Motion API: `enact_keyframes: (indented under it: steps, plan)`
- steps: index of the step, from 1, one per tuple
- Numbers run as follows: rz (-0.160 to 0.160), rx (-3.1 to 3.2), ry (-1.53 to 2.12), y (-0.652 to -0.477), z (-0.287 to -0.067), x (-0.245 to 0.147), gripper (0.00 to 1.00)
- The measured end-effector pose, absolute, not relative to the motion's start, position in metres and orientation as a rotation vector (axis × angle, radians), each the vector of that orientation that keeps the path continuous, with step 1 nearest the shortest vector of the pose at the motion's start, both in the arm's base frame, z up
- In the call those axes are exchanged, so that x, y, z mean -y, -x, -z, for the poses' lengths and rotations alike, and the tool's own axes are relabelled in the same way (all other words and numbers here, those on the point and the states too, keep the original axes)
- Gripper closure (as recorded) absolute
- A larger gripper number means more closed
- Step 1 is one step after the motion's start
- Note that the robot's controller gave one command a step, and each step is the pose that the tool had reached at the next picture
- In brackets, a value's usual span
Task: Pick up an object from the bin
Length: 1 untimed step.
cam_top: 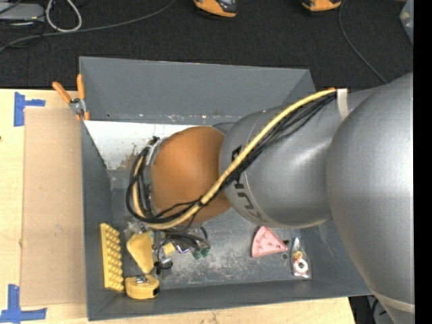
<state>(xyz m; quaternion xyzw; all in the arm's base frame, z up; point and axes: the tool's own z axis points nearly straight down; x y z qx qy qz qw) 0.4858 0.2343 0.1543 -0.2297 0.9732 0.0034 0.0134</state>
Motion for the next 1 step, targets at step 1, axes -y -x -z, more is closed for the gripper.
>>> enact_keyframes:
  steps: [1]
  plan:
    - [-0.008,-2.920,1.078,-0.4987,-0.1882,-0.2050,1.00]
